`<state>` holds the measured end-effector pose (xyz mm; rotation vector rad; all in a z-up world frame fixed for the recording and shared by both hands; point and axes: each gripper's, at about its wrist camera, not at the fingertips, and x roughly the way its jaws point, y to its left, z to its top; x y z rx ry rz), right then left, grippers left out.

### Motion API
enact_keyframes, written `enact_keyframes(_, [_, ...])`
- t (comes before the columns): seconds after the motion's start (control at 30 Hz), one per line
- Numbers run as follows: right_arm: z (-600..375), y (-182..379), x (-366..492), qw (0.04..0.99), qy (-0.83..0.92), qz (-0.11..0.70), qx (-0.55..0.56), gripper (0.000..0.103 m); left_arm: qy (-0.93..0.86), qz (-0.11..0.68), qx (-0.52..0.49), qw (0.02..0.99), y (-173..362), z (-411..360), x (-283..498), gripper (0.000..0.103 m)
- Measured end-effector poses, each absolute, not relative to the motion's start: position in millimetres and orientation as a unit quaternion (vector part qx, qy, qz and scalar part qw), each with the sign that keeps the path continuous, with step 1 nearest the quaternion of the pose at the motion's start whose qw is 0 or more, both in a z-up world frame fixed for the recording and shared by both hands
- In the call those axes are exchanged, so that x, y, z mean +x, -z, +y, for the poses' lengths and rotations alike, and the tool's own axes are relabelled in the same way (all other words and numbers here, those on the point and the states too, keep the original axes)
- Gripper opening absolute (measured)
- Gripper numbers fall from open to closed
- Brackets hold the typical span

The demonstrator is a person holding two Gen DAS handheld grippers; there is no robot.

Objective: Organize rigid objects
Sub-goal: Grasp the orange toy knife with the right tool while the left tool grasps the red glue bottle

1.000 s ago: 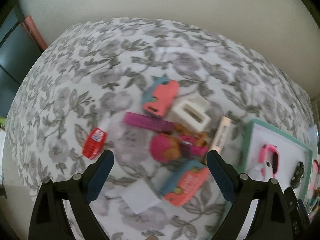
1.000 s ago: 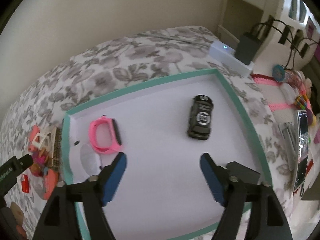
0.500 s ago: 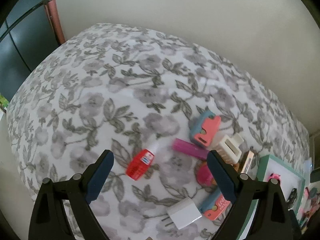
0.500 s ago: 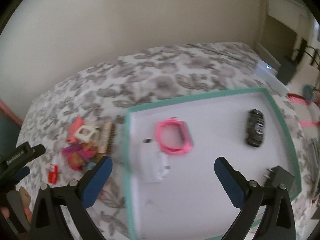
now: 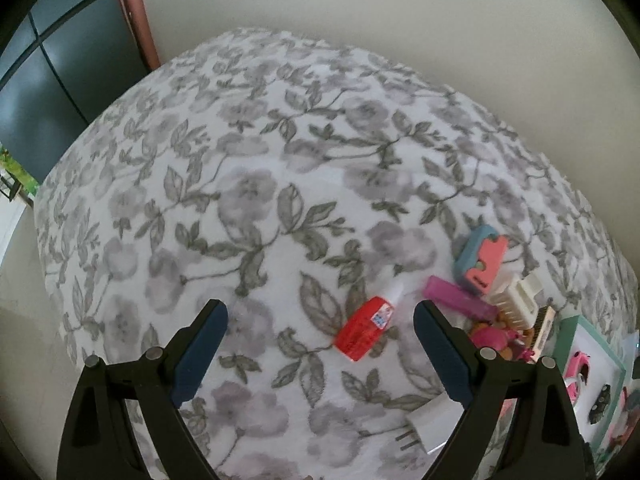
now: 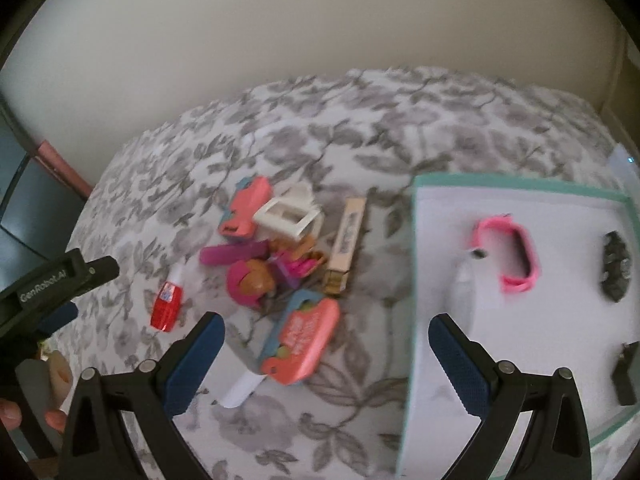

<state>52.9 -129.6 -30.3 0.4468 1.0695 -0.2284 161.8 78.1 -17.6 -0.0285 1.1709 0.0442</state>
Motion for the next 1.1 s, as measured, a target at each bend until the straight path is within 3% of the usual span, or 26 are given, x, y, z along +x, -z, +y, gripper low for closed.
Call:
enact_keyframes(0.23, [-116, 47, 63, 0.822, 0.105, 0.526, 0.191, 0.103, -0.018, 0.576, -0.005, 0.817, 42, 71, 173, 0.094])
enact_keyframes(0.47, [-112, 62, 71, 0.812, 0.119, 0.542, 0.177, 0.092, -0.011, 0.597, 0.014, 0.802, 64, 62, 184, 0.094])
enact_keyframes(0.9, [-100, 83, 83, 0.801, 0.142, 0.567, 0.127, 0.087, -0.011, 0.607, 0.060, 0.792, 94, 47, 194, 0.094])
enact_keyframes(1.0, [-100, 84, 83, 0.802, 0.144, 0.566, 0.125, 0.087, -0.003, 0.611, 0.056, 0.790, 99, 47, 194, 0.085])
enact_keyframes(1.1, [-99, 86, 86, 0.803, 0.143, 0.566, 0.121, 0.086, 0.006, 0.608, 0.054, 0.792, 96, 45, 194, 0.070])
